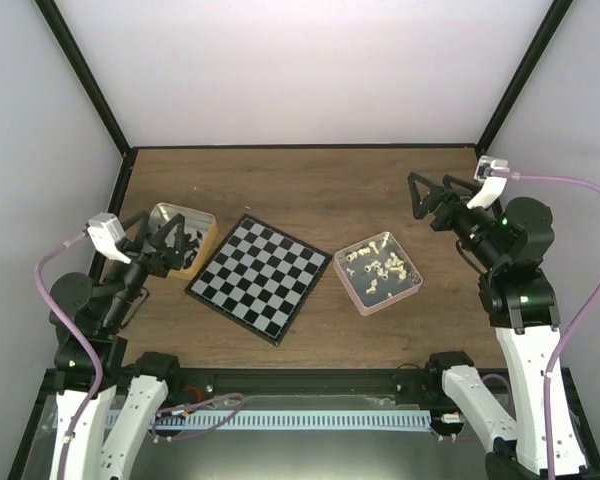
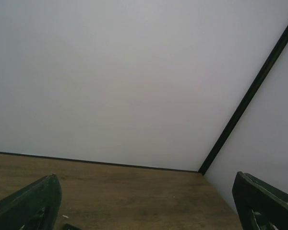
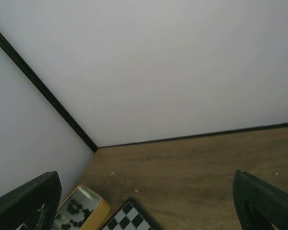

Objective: Set up the chess pieces on the board
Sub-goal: Pick up the chess piece from the storage box, then place the chess piece on the chessboard.

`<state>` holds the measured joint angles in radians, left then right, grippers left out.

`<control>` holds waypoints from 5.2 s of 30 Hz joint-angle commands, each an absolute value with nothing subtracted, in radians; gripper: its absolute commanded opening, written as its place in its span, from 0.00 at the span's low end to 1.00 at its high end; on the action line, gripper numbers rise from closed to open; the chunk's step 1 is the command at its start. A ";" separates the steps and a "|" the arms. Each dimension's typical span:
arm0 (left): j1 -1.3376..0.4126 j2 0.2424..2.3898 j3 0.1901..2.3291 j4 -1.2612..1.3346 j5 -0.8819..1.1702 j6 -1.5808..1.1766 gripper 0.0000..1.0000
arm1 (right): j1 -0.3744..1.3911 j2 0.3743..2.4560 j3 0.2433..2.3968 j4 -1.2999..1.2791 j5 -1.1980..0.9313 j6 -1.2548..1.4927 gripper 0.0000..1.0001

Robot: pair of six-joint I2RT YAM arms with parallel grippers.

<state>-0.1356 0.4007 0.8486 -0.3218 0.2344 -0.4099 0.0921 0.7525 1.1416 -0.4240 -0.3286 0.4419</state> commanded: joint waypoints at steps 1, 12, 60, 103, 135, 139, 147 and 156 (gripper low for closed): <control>-0.145 0.393 0.833 -0.317 0.268 -0.426 1.00 | 0.069 0.729 1.097 -0.460 -0.440 0.511 0.99; -0.148 0.495 0.746 -0.442 0.324 -0.596 1.00 | 0.058 0.761 0.972 -0.475 -0.557 0.592 1.00; -0.149 0.813 0.813 0.056 0.569 -0.439 1.00 | 0.346 1.443 0.779 -0.499 0.029 0.553 0.20; -0.133 0.660 0.767 -0.023 0.353 -0.427 1.00 | 0.787 1.820 1.326 -0.539 0.057 0.495 0.01; -0.132 0.662 0.767 -0.041 0.321 -0.422 1.00 | 0.790 1.973 1.381 -0.601 0.233 0.554 0.08; -0.132 0.665 0.767 -0.042 0.322 -0.421 1.00 | 0.790 1.963 1.388 -0.580 0.203 0.542 0.17; -0.133 0.677 0.772 -0.048 0.315 -0.409 1.00 | 0.790 1.841 1.364 -0.520 0.176 0.555 0.40; -0.133 0.672 0.768 -0.038 0.300 -0.402 1.00 | 0.775 1.550 1.137 -0.485 0.363 0.591 0.51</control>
